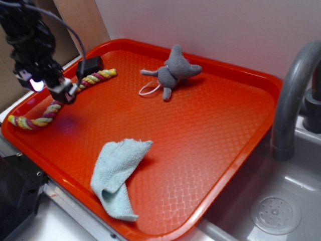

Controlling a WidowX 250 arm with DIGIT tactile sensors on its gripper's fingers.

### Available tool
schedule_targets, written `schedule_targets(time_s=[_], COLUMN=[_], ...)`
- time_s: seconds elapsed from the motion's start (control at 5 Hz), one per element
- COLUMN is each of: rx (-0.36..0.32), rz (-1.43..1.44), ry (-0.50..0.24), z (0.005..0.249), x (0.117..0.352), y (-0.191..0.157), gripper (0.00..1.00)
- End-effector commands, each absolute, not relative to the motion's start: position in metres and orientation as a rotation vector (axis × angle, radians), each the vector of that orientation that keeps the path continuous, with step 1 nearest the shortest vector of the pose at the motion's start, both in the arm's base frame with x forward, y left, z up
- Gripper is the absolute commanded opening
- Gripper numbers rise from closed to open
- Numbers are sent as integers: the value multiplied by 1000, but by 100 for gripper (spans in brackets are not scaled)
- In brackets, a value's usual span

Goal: Grab the multicolored rope.

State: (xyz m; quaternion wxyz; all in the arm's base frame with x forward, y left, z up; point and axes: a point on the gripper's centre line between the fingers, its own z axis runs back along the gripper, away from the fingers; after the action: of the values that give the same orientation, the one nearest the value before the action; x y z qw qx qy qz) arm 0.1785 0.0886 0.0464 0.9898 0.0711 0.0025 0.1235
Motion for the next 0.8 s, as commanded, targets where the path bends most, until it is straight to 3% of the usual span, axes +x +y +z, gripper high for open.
schedule_targets(time_s=[0.0,0.4,0.6], rx=[169,118,103], rz=[270,236,234], ry=[54,101,104], z=[22,5,2], x=[176,179,179], y=[107,104,104], gripper=[100,100,0])
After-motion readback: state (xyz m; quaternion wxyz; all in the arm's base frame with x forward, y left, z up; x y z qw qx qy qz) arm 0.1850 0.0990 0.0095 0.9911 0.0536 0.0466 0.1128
